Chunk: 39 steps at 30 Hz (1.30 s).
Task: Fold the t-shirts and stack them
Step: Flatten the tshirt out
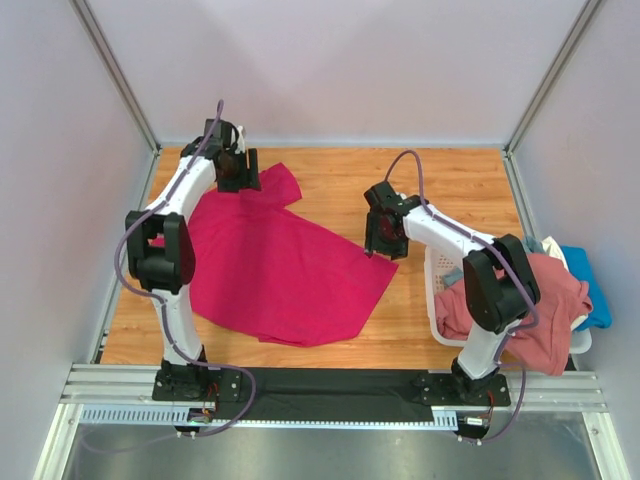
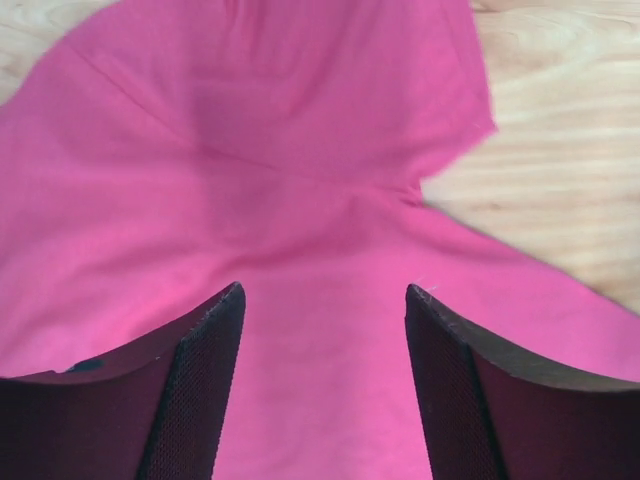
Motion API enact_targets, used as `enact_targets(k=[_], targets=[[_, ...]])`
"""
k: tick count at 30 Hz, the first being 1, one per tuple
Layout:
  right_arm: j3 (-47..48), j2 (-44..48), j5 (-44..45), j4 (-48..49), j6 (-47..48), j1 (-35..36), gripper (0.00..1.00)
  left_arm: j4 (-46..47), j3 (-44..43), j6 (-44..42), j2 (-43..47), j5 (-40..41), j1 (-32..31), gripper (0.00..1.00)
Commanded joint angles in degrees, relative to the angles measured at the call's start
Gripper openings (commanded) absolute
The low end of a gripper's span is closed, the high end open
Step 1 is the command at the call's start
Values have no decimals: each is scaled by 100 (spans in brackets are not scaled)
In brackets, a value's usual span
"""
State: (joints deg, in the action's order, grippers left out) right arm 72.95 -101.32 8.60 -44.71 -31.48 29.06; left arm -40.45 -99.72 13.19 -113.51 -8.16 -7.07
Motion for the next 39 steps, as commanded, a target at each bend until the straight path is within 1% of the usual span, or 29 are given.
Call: enact_targets(k=[1,2,3,4,5,6,7,8,10,13,15,16,18,19,20,22,24,25,26,28,29,32,33,34,35,36,37,38,39], targets=[[342,-256,98,-73,-77,-5,58,-630,-267,33,-680,-81,22,71],[395,-326,63,-82,-103,-5,58,-736,-171,409,-733,50,22,71],[500,-397,2,-91,-121,-5,57,-737,-31,604,-725,234,22,71],[545,-476,-112,-99,-138,-5,56,-676,153,771,-681,219,22,70],[554,-485,-183,-91,-147,12,56,-510,572,1164,-516,184,22,70],[545,-485,-244,-73,-200,29,56,-386,820,1316,-401,123,22,70],[484,-459,-245,-64,-218,30,56,-228,1319,1474,-269,79,13,70],[449,-442,-219,-64,-253,47,56,86,1567,1589,-7,35,13,69],[282,-441,-210,-21,-358,56,56,308,2120,1949,206,-18,4,70],[141,-503,-166,-12,-586,47,55,414,2718,2328,514,-255,-57,70],[71,-564,-26,6,-692,39,55,450,3018,2608,760,-265,-101,70],[70,-599,27,-11,-779,38,55,554,3394,2740,874,-247,-136,70],[1,-705,132,32,-833,39,55,739,3853,3004,1330,-317,-215,70],[-17,-749,168,41,-824,30,56,914,4299,3284,1488,-326,-242,71],[-26,-880,203,41,-807,4,56,968,4503,3399,1812,-326,-329,71],[-35,-1003,239,85,-746,-32,56,1065,5029,3654,2095,-352,-426,71],[17,-1161,317,146,-553,-93,56,1004,5321,3857,2464,-379,-619,72],[70,-1223,335,147,-456,-111,56,943,5627,3962,2587,-414,-681,72],[149,-1285,335,112,-238,-128,56,933,5761,4155,2885,-414,-725,72],[404,-1425,431,-55,-43,-146,56,750,5998,4261,3281,-213,-988,72],[465,-1443,449,-90,193,-155,56,688,6026,4279,3675,6,-1085,72],[633,-1365,458,-257,406,-216,56,310,5816,4157,4249,297,-1270,73],[668,-1303,371,-362,519,-234,57,301,5684,3765,4319,385,-1270,74],[712,-1094,362,-433,555,-234,58,335,5266,3491,4338,438,-1236,77],[721,-961,353,-477,573,-234,58,414,5000,3106,4207,386,-1183,81],[738,-856,248,-573,643,-234,60,641,4380,2319,4058,246,-1104,82],[817,-741,178,-635,661,-243,61,782,4043,1832,3621,88,-912,81],[870,-566,142,-705,661,-243,62,880,3700,1427,3347,-331,-832,81],[922,-486,29,-828,670,-251,64,898,3305,1049,2997,-535,-744,80]])
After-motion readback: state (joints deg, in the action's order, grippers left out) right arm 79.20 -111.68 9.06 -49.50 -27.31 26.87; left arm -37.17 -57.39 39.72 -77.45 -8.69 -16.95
